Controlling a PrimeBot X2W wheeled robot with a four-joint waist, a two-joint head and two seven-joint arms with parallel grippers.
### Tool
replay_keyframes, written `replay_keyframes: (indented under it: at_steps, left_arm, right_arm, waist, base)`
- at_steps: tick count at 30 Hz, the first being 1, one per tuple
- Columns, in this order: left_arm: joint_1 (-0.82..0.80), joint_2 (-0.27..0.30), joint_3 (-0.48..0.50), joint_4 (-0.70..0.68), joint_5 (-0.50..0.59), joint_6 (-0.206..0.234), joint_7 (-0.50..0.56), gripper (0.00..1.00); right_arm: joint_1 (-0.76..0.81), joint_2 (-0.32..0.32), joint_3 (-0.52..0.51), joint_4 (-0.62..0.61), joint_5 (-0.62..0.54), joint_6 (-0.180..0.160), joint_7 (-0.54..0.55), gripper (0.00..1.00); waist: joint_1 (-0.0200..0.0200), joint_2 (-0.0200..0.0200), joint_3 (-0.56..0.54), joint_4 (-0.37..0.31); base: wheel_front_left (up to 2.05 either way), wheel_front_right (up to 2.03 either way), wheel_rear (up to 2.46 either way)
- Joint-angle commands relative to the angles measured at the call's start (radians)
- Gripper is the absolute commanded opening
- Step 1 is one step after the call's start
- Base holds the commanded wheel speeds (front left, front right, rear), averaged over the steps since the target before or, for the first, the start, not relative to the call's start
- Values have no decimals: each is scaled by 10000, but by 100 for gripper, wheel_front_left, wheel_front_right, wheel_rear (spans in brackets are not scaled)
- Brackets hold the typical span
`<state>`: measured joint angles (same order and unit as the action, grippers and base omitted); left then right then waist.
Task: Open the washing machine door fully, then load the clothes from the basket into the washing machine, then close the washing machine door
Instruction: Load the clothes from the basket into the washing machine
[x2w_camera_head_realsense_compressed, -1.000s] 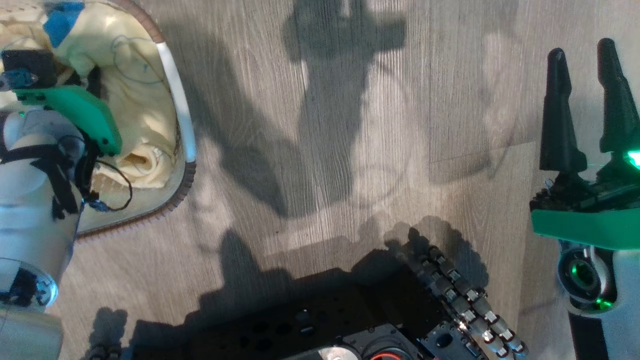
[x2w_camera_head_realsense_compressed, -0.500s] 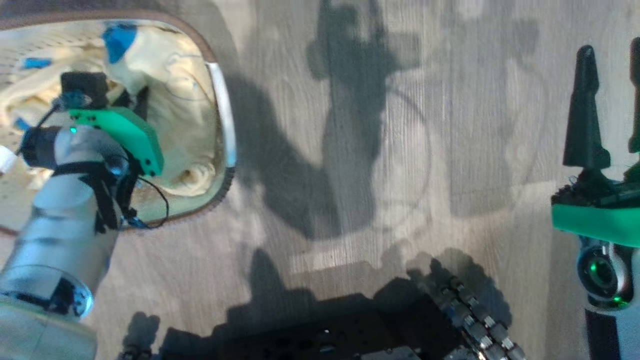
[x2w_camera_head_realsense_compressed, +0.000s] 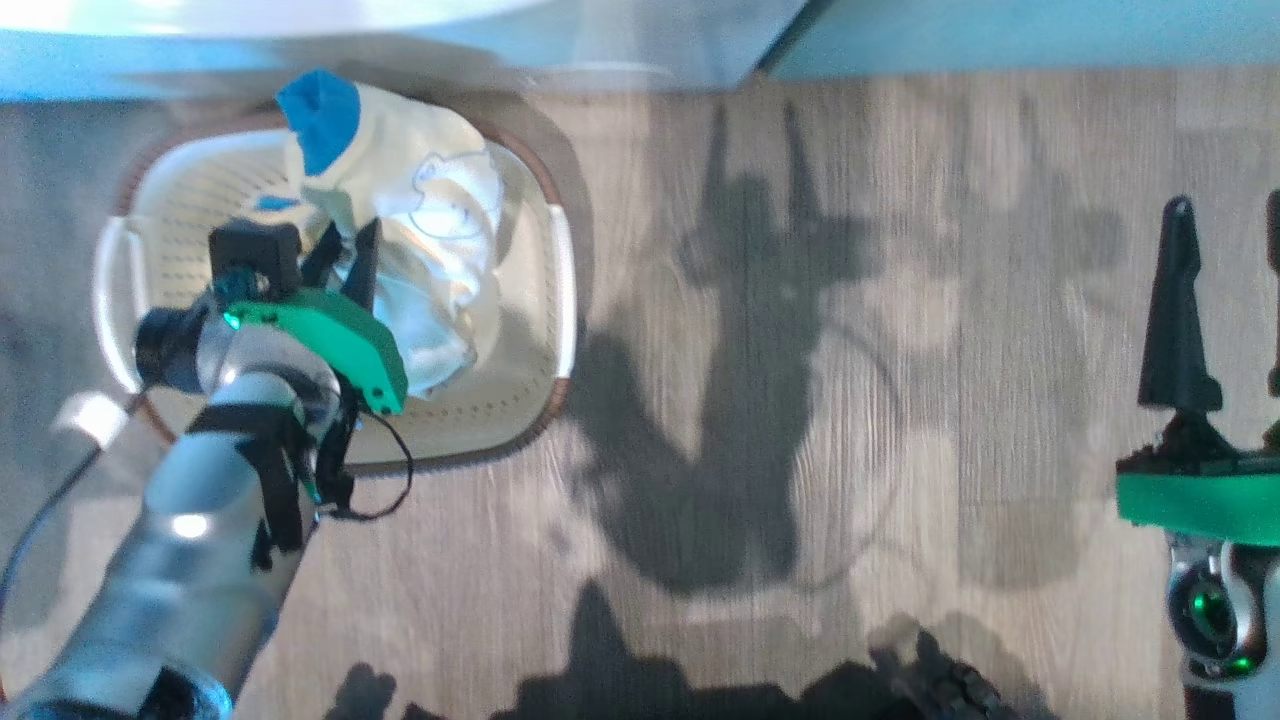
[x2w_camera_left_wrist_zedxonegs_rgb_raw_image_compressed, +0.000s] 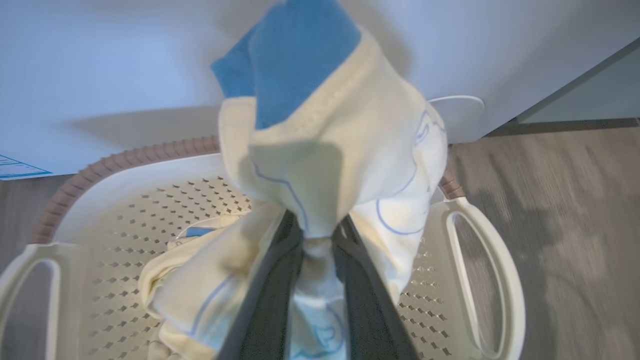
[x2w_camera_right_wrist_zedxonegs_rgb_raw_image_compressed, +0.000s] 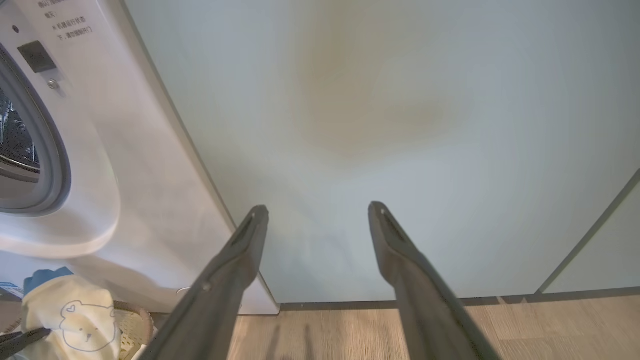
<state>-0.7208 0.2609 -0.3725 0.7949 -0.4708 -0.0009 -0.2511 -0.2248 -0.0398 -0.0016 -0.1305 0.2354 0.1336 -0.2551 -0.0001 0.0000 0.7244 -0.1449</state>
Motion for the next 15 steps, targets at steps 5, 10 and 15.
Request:
replay_keyframes:
  at_steps: [5,10,15]
  left_arm:
    - [1251,183,908,-1576,533,265,-105,0]
    - [2260,186,1402,-2798,894,395,-106,0]
    - [3183,196,1795,-3836,1141,494,-106,0]
  right_arm:
    - [711,-104,-14,-50,-244,-29,-67,100]
    - [1178,-104,-23,185,-438,-29,-67,100]
    - [1574,-104,37,464,-630,-29,-67,100]
  waist:
    - [1,0,-1554,664]
    - [1,0,-2600,899]
    - [1,0,-3577,1073]
  base:
    - [0,0,0]
    - [0,0,0]
    - [0,0,0]
